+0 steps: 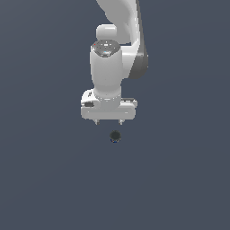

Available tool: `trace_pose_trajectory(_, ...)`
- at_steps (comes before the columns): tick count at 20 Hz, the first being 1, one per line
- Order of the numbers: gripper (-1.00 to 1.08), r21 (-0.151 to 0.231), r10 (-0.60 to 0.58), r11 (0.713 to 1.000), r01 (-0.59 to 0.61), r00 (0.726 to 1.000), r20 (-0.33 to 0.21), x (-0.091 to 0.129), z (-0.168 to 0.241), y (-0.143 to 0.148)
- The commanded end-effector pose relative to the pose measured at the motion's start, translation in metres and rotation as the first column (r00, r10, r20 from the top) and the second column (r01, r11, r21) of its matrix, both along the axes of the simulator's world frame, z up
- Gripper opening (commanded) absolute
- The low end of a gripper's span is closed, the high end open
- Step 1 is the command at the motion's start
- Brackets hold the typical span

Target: Pick up the object and move it to a goal position.

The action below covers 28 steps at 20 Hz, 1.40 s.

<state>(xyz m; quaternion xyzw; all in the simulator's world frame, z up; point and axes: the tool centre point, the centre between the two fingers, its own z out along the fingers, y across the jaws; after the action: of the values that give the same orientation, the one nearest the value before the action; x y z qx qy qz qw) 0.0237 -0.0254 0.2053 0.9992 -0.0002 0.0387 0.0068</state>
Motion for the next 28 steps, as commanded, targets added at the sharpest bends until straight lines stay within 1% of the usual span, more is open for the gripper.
trace_pose_trajectory(1, 1.0, 0.0, 0.0, 1.0, 0.0, 1.0, 0.0, 0.0, 0.0, 0.0)
trace_pose_trajectory(4, 1.0, -0.006, 0.003, 1.0, -0.003, 1.0, 0.002, 0.0, 0.001, -0.004)
trace_pose_trajectory(8, 1.0, -0.028, 0.015, 0.999, -0.015, 1.0, 0.006, 0.0, 0.006, -0.02)
trace_pose_trajectory(11, 1.0, -0.035, 0.02, 0.999, -0.02, 1.0, 0.007, 0.0, 0.007, -0.024)
trace_pose_trajectory(16, 1.0, -0.033, 0.017, 0.999, -0.017, 1.0, 0.007, 0.0, 0.008, -0.023)
trace_pose_trajectory(20, 1.0, -0.034, 0.038, 0.999, -0.037, 0.999, 0.003, -0.001, 0.001, -0.022)
trace_pose_trajectory(25, 1.0, -0.034, 0.099, 0.995, -0.099, 0.995, -0.011, -0.003, -0.019, -0.015)
trace_pose_trajectory(28, 1.0, -0.032, 0.153, 0.988, -0.154, 0.988, -0.023, -0.007, -0.037, -0.01)
